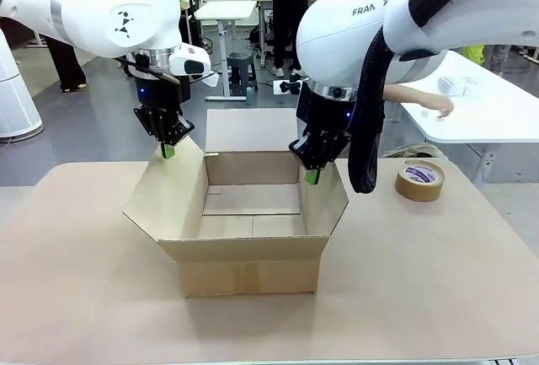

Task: Wrap the clocks to prevent damage.
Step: Open the side flaps of the Package Box.

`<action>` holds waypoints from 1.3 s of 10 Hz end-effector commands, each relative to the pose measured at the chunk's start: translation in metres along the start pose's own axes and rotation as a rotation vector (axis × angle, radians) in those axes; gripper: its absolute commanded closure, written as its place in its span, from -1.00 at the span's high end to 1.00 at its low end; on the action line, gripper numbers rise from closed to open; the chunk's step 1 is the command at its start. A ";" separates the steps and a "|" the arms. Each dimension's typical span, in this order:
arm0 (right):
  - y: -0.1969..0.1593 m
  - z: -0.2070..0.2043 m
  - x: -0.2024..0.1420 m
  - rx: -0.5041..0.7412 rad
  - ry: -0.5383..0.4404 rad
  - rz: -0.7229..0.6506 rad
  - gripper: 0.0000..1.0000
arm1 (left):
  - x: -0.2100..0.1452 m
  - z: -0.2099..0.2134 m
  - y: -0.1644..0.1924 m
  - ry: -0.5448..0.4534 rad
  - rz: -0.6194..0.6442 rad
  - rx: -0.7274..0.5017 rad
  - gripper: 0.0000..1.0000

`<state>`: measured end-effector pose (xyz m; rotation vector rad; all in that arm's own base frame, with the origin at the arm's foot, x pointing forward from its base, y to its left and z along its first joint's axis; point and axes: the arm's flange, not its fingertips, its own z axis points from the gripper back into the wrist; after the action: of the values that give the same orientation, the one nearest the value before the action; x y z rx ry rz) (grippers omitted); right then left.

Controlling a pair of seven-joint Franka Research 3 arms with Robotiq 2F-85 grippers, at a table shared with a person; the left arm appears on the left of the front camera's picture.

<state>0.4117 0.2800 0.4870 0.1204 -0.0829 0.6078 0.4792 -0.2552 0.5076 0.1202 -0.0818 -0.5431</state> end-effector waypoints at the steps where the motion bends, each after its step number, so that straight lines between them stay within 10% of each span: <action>1: -0.010 0.003 0.005 -0.061 0.030 -0.057 -0.98 | 0.003 -0.001 0.007 0.009 0.039 -0.002 -0.99; 6: -0.054 -0.010 -0.014 -0.161 0.049 -0.143 -0.98 | 0.003 -0.032 0.038 0.000 0.131 0.042 -0.99; 13: -0.074 -0.110 -0.033 -0.034 -0.036 -0.105 -0.98 | 0.005 -0.116 0.089 -0.085 0.256 -0.213 -0.99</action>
<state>0.4318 0.2152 0.3766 0.0880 -0.1171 0.4774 0.5412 -0.1738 0.4109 -0.0902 -0.1215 -0.2873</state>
